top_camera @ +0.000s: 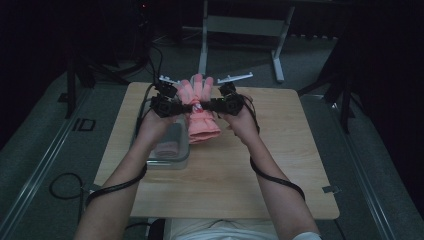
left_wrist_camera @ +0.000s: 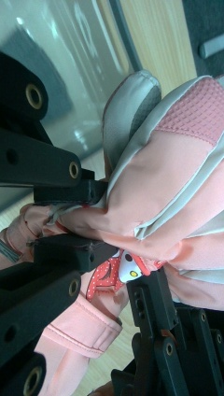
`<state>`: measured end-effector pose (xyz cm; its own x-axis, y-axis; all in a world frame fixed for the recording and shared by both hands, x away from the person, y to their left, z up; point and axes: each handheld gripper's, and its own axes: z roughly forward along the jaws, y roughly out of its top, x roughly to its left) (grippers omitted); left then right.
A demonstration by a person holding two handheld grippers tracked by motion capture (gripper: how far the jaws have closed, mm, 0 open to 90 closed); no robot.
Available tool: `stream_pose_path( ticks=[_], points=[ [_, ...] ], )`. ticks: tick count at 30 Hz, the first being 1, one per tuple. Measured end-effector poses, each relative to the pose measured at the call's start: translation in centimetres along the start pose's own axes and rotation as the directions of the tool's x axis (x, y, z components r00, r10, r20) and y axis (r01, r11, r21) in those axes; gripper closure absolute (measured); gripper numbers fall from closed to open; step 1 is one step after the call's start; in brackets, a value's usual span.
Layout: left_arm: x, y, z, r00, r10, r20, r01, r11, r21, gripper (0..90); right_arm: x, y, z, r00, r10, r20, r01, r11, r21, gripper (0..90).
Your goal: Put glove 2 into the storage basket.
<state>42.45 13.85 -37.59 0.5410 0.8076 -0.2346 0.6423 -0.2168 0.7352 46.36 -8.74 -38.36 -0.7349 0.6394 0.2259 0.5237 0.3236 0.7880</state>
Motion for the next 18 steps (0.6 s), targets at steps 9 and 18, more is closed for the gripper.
stream_pose_path(
  ticks=[9, 18],
  points=[
    [3.5, -1.1, -3.0, 0.9990, -0.019, -0.041, 0.020, 0.9992, 0.036, 75.4, 3.0, 2.0, 3.8, 0.9986, -0.019, -0.049, 0.020, 1.000, 0.021, 67.3],
    [6.8, -3.4, -2.5, 0.9959, -0.072, -0.055, 0.077, 0.9919, 0.101, 75.3, 4.2, 1.0, 8.8, 0.9966, 0.012, -0.082, -0.004, 0.996, 0.089, 67.2]
  ],
)
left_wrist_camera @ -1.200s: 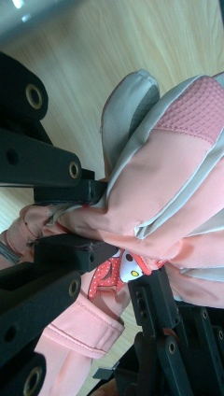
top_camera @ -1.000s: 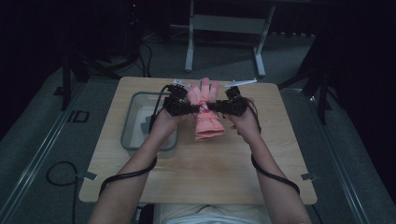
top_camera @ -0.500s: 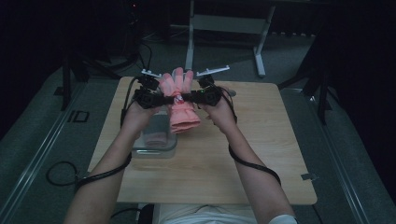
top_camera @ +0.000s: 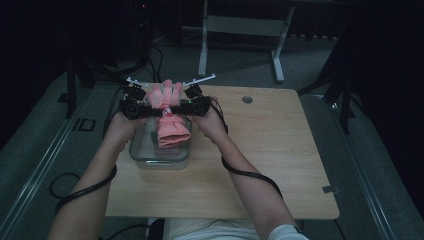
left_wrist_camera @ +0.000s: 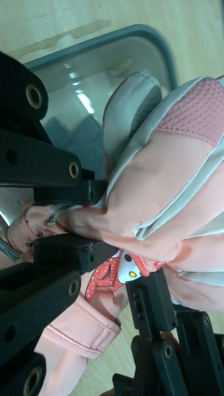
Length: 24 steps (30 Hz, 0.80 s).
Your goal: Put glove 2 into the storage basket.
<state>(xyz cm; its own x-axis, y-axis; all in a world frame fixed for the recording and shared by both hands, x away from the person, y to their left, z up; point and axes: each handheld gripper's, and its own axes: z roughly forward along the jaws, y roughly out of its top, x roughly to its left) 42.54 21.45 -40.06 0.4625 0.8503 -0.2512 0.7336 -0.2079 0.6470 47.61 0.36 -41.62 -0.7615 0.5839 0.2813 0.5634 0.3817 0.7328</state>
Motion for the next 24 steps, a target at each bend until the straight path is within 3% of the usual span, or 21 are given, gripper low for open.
stream_pose_path(
  ticks=[4, 5, 8, 12, 17, 24],
  points=[
    [0.7, -0.7, 0.9, 0.9996, -0.024, 0.013, 0.024, 0.9996, 0.015, 75.3, -0.2, -0.3, 0.7, 1.0000, 0.006, 0.000, -0.006, 1.000, 0.019, 67.2],
    [1.3, -1.3, 1.8, 0.9988, -0.046, 0.017, 0.045, 0.9985, 0.031, 75.3, -0.3, -0.5, 1.0, 1.0000, 0.006, -0.001, -0.006, 1.000, 0.027, 67.3],
    [1.7, -1.9, 2.6, 0.9976, -0.069, 0.006, 0.069, 0.9968, 0.041, 75.2, -0.7, -1.3, 3.0, 0.9999, 0.006, 0.013, -0.006, 0.997, 0.078, 67.3],
    [2.6, -3.1, 3.7, 0.9908, -0.135, 0.014, 0.133, 0.9886, 0.070, 75.1, -0.9, -2.0, 4.1, 0.9998, 0.016, 0.008, -0.016, 0.994, 0.104, 67.3],
    [2.9, -4.0, 4.6, 0.9888, -0.149, 0.005, 0.148, 0.9856, 0.081, 75.0, -1.1, -2.9, 5.3, 0.9997, 0.024, 0.011, -0.025, 0.991, 0.135, 67.4],
    [3.9, -5.0, 5.9, 0.9812, -0.193, 0.014, 0.191, 0.9783, 0.080, 70.8, -1.7, -3.2, 6.6, 0.9997, 0.021, 0.011, -0.023, 0.985, 0.172, 66.9]
  ],
)
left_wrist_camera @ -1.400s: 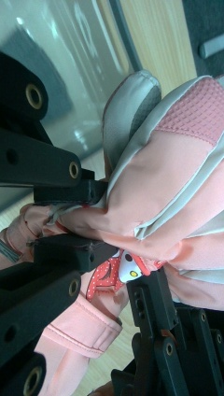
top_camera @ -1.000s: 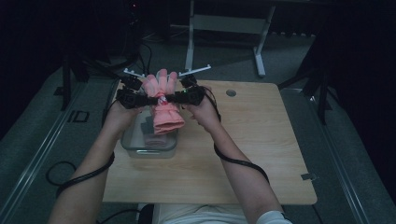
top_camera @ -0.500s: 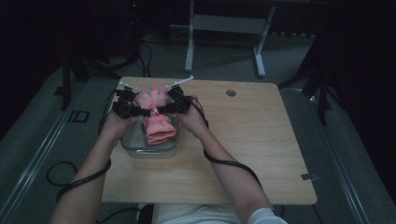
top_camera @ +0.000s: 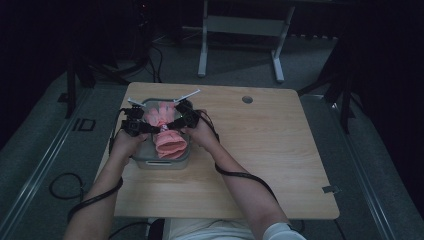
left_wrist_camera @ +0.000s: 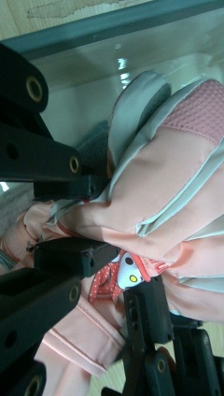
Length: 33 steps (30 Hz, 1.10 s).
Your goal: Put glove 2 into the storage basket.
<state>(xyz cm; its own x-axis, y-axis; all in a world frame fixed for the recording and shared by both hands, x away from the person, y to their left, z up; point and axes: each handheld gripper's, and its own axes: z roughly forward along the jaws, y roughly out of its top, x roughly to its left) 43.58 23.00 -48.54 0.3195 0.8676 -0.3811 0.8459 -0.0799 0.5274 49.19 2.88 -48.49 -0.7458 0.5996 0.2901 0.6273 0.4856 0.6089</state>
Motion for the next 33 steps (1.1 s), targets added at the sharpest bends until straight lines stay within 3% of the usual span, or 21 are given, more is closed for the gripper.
stream_pose_path(
  ticks=[5, 8, 12, 16, 22, 28, 33],
  points=[
    [0.2, 0.0, 0.2, 0.9993, 0.002, -0.036, -0.002, 1.0000, 0.006, 62.1, 0.1, 0.4, 0.4, 0.9997, -0.013, 0.018, 0.013, 1.000, 0.024, 64.9],
    [0.1, 0.2, 0.2, 0.9948, 0.016, -0.100, -0.015, 0.9998, 0.009, 56.1, 0.0, 1.0, 0.8, 0.9993, -0.018, 0.032, 0.017, 0.999, 0.038, 59.2],
    [0.2, 0.3, 0.3, 0.9926, 0.008, -0.121, -0.008, 0.9999, 0.007, 51.8, -0.2, 1.3, 1.0, 0.9986, -0.027, 0.047, 0.025, 0.999, 0.038, 53.0],
    [-0.3, 0.5, 0.4, 0.9803, 0.045, -0.193, -0.044, 0.9990, 0.007, 44.5, -0.5, 1.5, 1.0, 0.9976, -0.034, 0.060, 0.032, 0.999, 0.037, 50.2],
    [0.0, 0.5, 0.2, 0.9836, 0.023, -0.179, -0.027, 0.9995, -0.017, 41.8, -1.1, 1.6, 0.5, 0.9997, 0.004, 0.025, -0.005, 1.000, 0.011, 49.6],
    [0.2, 0.5, -0.3, 0.9848, 0.004, -0.173, -0.014, 0.9985, -0.053, 40.4, -1.0, 1.8, 0.1, 1.0000, -0.001, 0.008, 0.001, 1.000, -0.005, 50.6],
    [0.3, 0.5, -0.5, 0.9850, 0.004, -0.172, -0.014, 0.9983, -0.057, 40.0, -0.7, 2.0, -0.1, 0.9999, -0.010, 0.004, 0.010, 1.000, -0.008, 50.7]
  ],
)
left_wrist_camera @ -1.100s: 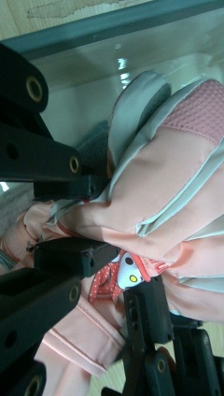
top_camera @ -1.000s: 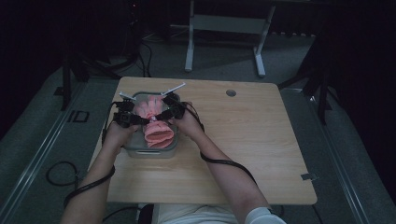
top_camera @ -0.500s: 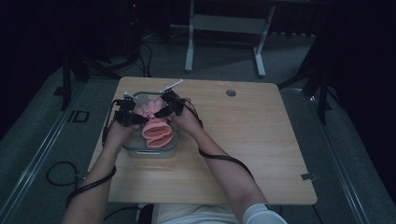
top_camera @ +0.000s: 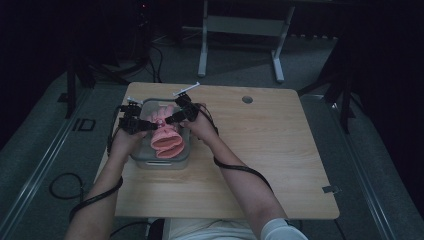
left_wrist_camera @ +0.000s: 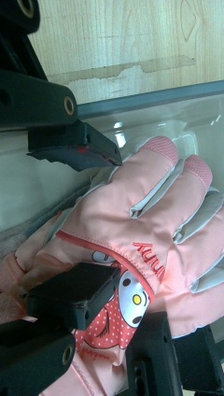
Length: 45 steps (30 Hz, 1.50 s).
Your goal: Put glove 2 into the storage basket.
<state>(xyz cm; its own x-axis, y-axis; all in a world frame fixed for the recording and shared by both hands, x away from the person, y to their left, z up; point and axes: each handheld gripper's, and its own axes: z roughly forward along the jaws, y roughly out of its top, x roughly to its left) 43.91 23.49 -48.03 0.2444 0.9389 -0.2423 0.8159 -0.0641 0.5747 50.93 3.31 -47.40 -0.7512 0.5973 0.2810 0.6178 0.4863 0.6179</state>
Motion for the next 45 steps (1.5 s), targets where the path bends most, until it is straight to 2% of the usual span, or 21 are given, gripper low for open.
stream_pose_path(
  ticks=[9, 13, 16, 23, 28, 38, 42, 45],
  points=[
    [0.1, 0.1, -0.4, 1.0000, 0.002, 0.004, -0.002, 1.0000, -0.003, 40.0, -0.1, 0.1, -0.2, 0.9998, 0.014, -0.011, -0.014, 1.000, -0.007, 50.4],
    [0.0, 0.2, -0.7, 1.0000, 0.003, -0.002, -0.003, 1.0000, -0.009, 40.0, 0.0, 0.3, -0.6, 0.9985, 0.026, -0.049, -0.028, 0.999, -0.027, 50.3],
    [0.0, 0.3, -1.0, 1.0000, 0.006, -0.003, -0.006, 0.9998, -0.020, 39.9, 0.3, 0.4, -1.0, 0.9985, 0.015, -0.053, -0.017, 0.999, -0.034, 50.0],
    [-0.3, 0.6, -1.9, 0.9998, 0.018, -0.006, -0.019, 0.9990, -0.042, 39.6, 0.7, 0.6, -1.9, 0.9986, 0.009, -0.052, -0.012, 0.998, -0.056, 49.9],
    [-0.8, 0.8, -2.1, 0.9992, 0.040, -0.008, -0.040, 0.9981, -0.046, 39.6, 0.4, 0.6, -2.5, 0.9991, 0.008, -0.041, -0.011, 0.998, -0.061, 49.9],
    [-1.1, 1.1, -2.9, 0.9991, 0.043, -0.003, -0.043, 0.9963, -0.074, 39.6, 0.1, 0.2, -3.3, 0.9994, 0.007, -0.035, -0.009, 0.997, -0.071, 49.6],
    [-1.6, 1.2, -3.5, 0.9987, 0.052, 0.003, -0.051, 0.9939, -0.097, 39.6, -0.1, 0.0, -3.8, 0.9996, 0.002, -0.028, -0.004, 0.997, -0.078, 49.4],
    [-2.3, 1.3, -4.0, 0.9972, 0.075, 0.010, -0.073, 0.9918, -0.105, 39.6, -0.4, -0.2, -4.4, 0.9997, 0.005, -0.022, -0.007, 0.997, -0.081, 48.9]
  ],
)
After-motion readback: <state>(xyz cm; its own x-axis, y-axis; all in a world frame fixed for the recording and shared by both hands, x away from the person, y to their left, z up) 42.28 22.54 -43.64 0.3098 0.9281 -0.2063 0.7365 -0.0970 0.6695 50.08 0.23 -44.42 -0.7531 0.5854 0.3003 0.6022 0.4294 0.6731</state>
